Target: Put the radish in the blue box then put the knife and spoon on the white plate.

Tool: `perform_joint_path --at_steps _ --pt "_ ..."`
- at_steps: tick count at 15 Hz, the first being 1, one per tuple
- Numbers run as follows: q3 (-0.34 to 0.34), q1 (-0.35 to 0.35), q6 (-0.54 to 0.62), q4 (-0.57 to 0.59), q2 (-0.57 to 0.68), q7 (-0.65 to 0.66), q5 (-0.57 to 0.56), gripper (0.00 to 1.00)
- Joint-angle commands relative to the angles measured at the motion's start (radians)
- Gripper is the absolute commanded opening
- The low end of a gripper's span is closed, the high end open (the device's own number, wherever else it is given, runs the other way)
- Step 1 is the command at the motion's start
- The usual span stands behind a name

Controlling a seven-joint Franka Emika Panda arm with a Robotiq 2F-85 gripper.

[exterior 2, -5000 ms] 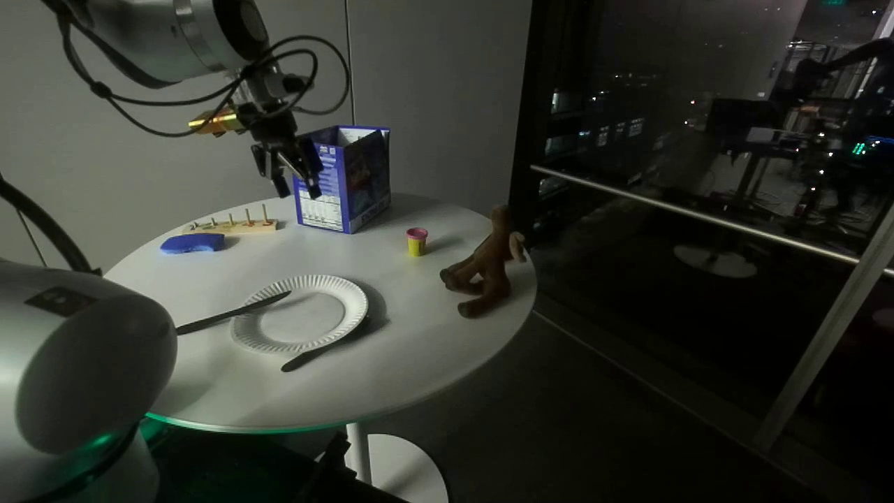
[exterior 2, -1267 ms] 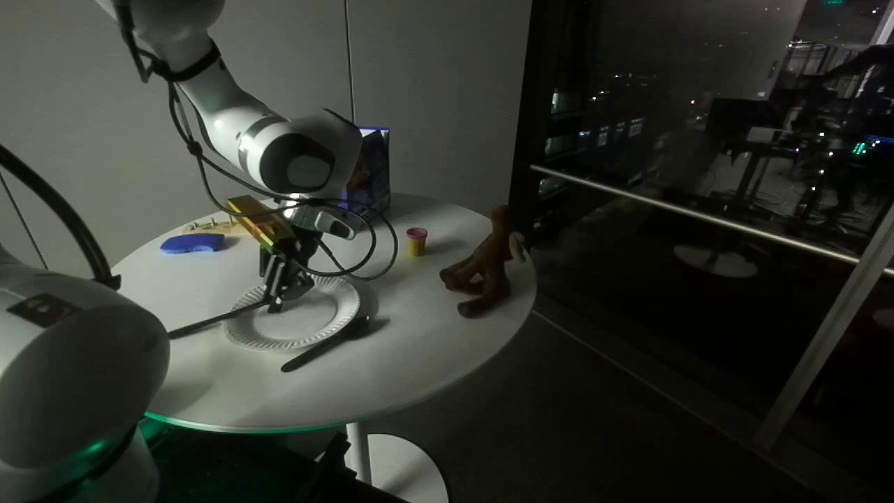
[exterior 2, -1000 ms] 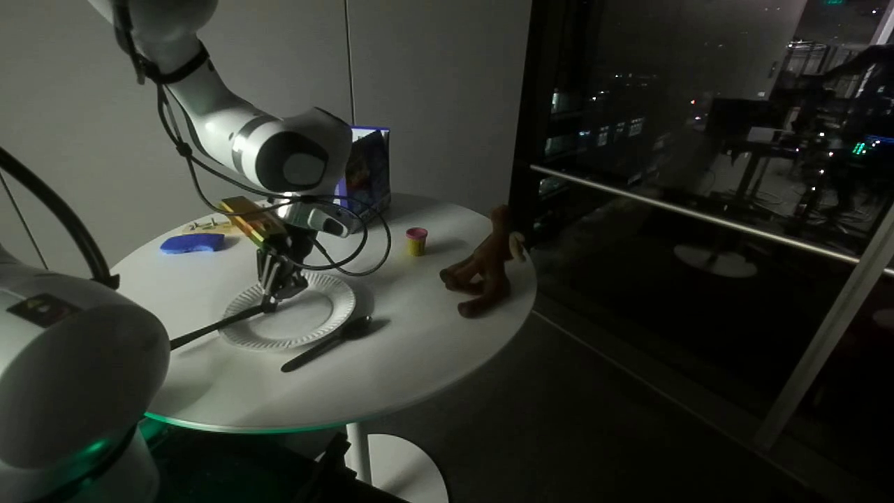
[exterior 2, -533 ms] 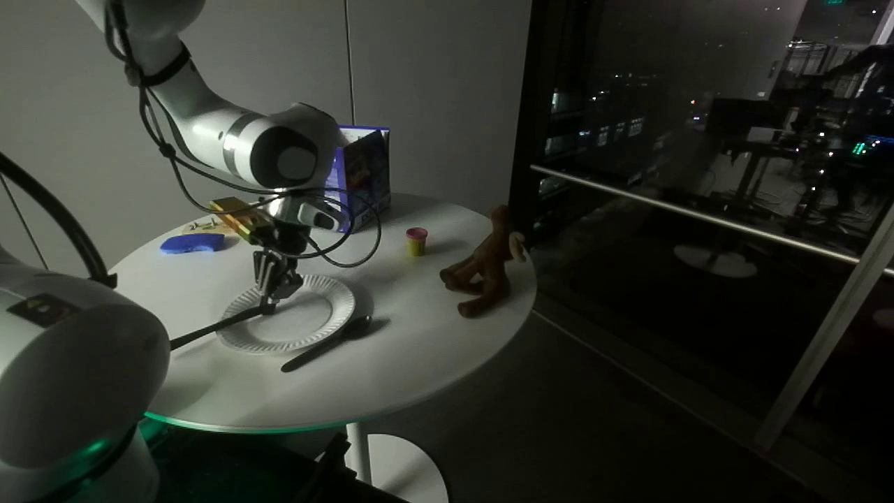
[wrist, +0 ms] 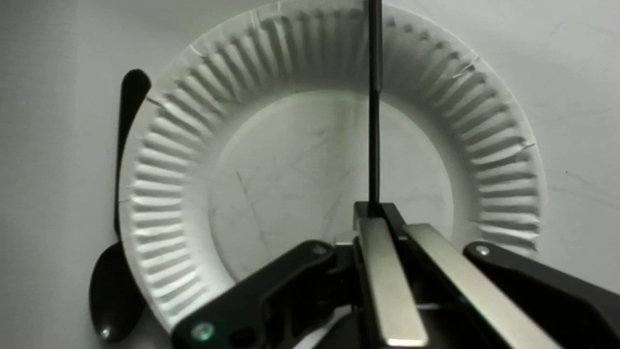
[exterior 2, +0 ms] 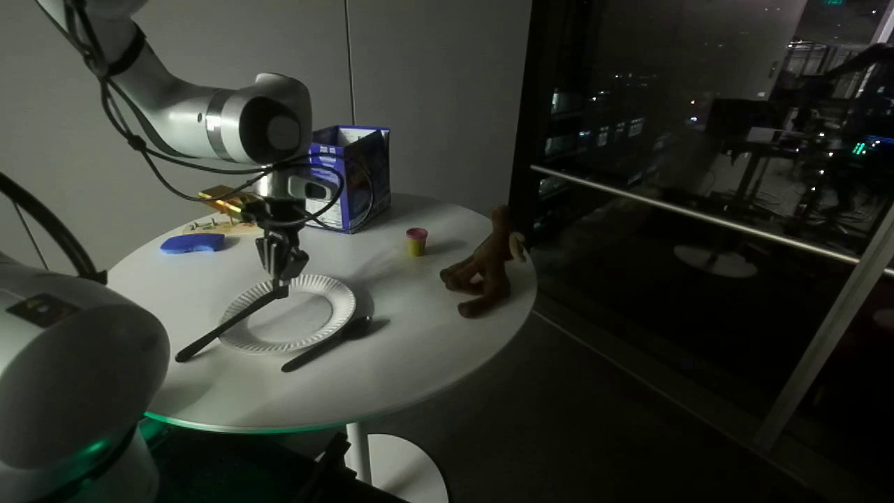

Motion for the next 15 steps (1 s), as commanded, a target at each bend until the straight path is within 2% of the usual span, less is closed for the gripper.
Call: perform_joint_path --at_steps 1,4,6,7,9,10,12,15 --pt "0.001 -0.046 0.019 0.037 -0.006 0.021 -0.103 0.08" --pt "-0.003 -0.086 0.062 0.078 0.033 0.028 -0.216 0.08" --pt "-0.016 -0.101 0.070 0.113 0.074 0.005 -0.246 0.09" --pt "-0.024 -0.099 0.059 0.130 0.095 -0.016 -0.230 0.33" --pt "-0.038 -0.083 0.056 0.143 0.134 -0.079 -0.172 0.37" --pt "-0.033 -0.087 0.051 0.107 0.081 -0.029 -0.207 0.19" --pt "-0.039 -0.084 0.051 0.121 0.118 -0.051 -0.193 0.35" --pt "-0.040 -0.082 0.051 0.129 0.134 -0.056 -0.191 0.37"
